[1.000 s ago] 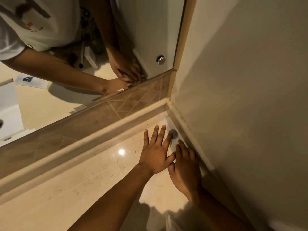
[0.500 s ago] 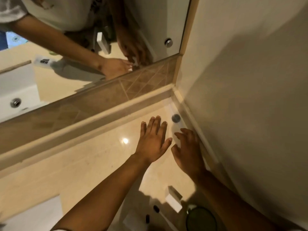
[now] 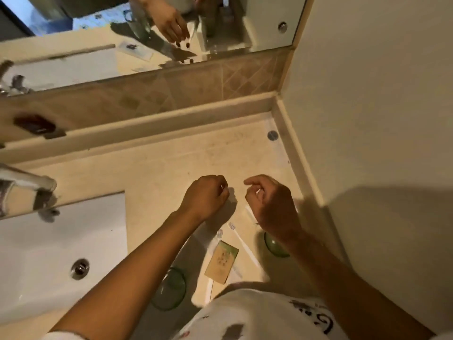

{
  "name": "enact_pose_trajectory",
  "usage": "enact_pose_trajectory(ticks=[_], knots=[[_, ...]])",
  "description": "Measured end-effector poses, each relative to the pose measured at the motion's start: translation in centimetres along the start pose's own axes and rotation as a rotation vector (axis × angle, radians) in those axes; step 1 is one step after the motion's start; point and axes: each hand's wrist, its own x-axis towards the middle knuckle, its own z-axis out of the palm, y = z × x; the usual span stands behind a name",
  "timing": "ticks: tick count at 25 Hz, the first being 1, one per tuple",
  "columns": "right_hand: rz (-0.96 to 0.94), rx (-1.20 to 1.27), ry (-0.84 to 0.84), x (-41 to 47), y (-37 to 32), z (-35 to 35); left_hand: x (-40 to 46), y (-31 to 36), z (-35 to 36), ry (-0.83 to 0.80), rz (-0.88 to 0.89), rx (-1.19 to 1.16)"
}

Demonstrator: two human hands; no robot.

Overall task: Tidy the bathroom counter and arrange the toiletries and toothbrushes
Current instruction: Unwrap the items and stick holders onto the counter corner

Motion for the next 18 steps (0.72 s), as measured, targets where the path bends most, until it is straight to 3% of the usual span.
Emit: enact_pose_trajectory(ticks=[2, 4, 7, 8, 12, 15, 18], knots=[[-0.076, 0.021, -0.062, -3.7, -0.7, 0.9, -3.6, 0.1, -0.1, -0.007, -0.055, -0.017], [-0.265, -0.055, -0.106, -7.2, -0.5, 2.3, -6.9, 0.3, 0.2, -0.015, -0.101, -0.062], [-0.416, -0.196, -0.333, -11.0, 1.8, 4.2, -10.9, 1.8, 1.6, 0.052, -0.200, -0.205], [-0.396, -0.229, -0.402, -12.0, 2.4, 4.4, -12.2, 2.4, 2.3, 0.077, -0.260, -0.271], [0.037, -0.364, -0.514, -15.6, 5.6, 5.9, -17.3, 3.1, 6.8, 0.005, -0.501, -0.492], [0.139, -0.401, -0.497, -16.7, 6.4, 6.5, -19.9, 2.8, 9.8, -0.092, -0.695, -0.811], [0.103, -0.451, -0.549, -17.8, 7.1, 7.4, -20.8, 2.8, 11.9, -0.118, -0.888, -1.084]])
